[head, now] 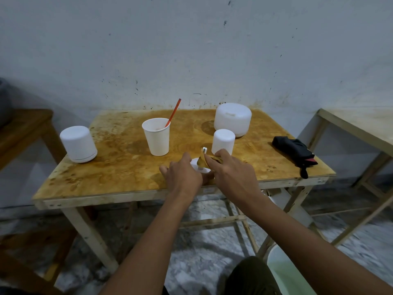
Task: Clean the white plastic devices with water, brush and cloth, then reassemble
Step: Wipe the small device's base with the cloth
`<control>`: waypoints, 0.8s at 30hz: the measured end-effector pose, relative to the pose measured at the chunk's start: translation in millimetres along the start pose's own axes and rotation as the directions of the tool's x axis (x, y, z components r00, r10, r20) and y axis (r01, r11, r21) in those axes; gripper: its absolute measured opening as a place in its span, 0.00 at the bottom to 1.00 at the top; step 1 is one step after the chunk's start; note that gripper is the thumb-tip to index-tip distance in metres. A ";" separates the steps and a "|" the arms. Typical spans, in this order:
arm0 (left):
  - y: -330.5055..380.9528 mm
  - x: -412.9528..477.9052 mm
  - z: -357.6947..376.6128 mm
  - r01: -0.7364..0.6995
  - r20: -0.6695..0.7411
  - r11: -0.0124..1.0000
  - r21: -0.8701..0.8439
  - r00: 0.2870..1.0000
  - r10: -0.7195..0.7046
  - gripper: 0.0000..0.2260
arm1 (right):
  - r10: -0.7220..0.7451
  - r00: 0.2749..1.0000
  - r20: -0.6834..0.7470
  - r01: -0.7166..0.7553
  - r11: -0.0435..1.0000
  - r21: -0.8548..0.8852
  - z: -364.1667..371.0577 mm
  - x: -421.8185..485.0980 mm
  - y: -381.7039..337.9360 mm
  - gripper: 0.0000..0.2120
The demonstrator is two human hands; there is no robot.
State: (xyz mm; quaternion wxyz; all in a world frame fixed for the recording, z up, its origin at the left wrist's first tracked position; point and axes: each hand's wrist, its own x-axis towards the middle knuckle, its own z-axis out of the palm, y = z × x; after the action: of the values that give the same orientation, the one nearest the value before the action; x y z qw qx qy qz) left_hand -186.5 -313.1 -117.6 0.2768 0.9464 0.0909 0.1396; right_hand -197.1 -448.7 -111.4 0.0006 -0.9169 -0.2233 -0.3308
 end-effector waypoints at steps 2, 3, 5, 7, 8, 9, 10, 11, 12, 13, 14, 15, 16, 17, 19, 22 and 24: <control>0.3 -0.4 0.6 -0.008 -0.008 1.000 0.004 1.000 0.008 0.13 | 0.030 0.999 -0.015 -0.030 1.000 -0.002 0.1 -0.3 -0.5 0.24; 0.3 -0.4 1.1 -0.010 -0.016 1.000 0.007 1.000 0.010 0.13 | 0.040 0.999 -0.021 -0.040 0.999 0.003 0.6 -1.0 -1.6 0.25; 0.6 -0.6 2.1 -0.008 -0.036 1.000 0.011 0.999 0.008 0.11 | 0.042 0.999 -0.027 -0.041 0.999 0.020 2.3 -3.5 -4.6 0.24; 1.0 -1.6 1.0 -0.005 -0.042 1.000 -0.002 0.999 0.005 0.10 | 0.034 0.999 -0.029 -0.032 0.999 0.042 3.1 -3.7 -7.0 0.22; 1.1 -2.3 0.3 -0.003 -0.039 1.000 -0.011 0.999 0.003 0.10 | 0.040 0.999 -0.027 -0.039 0.998 0.048 2.4 -2.7 -7.6 0.22; 1.3 -2.9 -0.6 0.002 -0.034 1.000 -0.015 0.999 -0.003 0.10 | 0.055 0.998 -0.029 -0.054 0.997 0.047 1.5 -1.1 -7.8 0.22; 1.1 -3.4 -1.0 0.008 -0.030 1.000 -0.014 1.000 -0.008 0.11 | 0.072 0.997 -0.034 -0.071 0.997 0.040 0.4 0.7 -7.9 0.22; 0.5 -3.5 -1.0 0.011 -0.029 1.000 -0.012 1.000 -0.011 0.12 | 0.083 0.996 -0.038 -0.081 0.996 0.034 -0.9 2.5 -8.3 0.22; -0.3 -3.2 -0.3 0.010 -0.030 1.000 -0.012 0.999 -0.010 0.12 | 0.082 0.996 -0.035 -0.081 0.996 0.029 -1.7 3.7 -8.5 0.22; -1.4 -2.8 0.6 0.008 -0.032 1.000 -0.017 0.999 -0.008 0.11 | 0.072 0.997 -0.029 -0.071 0.997 0.023 -2.2 4.5 -9.0 0.22; -2.1 -2.4 1.1 0.008 -0.033 1.000 -0.021 0.999 -0.009 0.11 | 0.058 0.998 -0.023 -0.058 0.998 0.021 -2.9 5.0 -9.2 0.23; -2.4 -2.1 1.1 0.012 -0.028 1.000 -0.024 1.000 -0.013 0.13 | 0.044 0.999 -0.018 -0.044 0.999 0.024 -3.7 5.8 -8.8 0.23; -1.5 -2.7 0.1 0.018 -0.018 0.999 -0.027 1.000 -0.018 0.15 | 0.036 0.999 -0.013 -0.036 0.999 0.033 -5.1 6.8 -7.7 0.23; -0.9 -2.9 -0.8 0.024 -0.005 0.999 -0.028 1.000 -0.024 0.16 | 0.033 0.999 -0.007 -0.032 0.999 0.042 -6.8 8.2 -6.5 0.23; 0.7 -3.7 -2.3 0.033 0.012 0.999 -0.025 0.999 -0.033 0.18 | 0.023 1.000 0.012 -0.024 0.999 0.045 -10.1 10.1 -3.3 0.23; 0.1 -2.2 -2.2 0.034 0.008 0.999 -0.035 0.999 -0.033 0.13 | -0.044 0.997 0.065 0.045 0.999 -0.004 -9.3 8.3 0.4 0.24; -0.2 -1.8 -2.6 0.025 0.005 0.999 -0.038 1.000 -0.025 0.11 | -0.075 0.994 0.078 0.076 0.997 -0.014 -6.5 5.2 3.0 0.24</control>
State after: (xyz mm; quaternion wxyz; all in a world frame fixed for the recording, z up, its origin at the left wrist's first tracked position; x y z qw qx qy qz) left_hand -189.0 -312.1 -116.0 0.2966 0.9401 0.0994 0.1357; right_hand -196.3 -450.3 -102.8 -0.0285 -0.9199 -0.2546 -0.2968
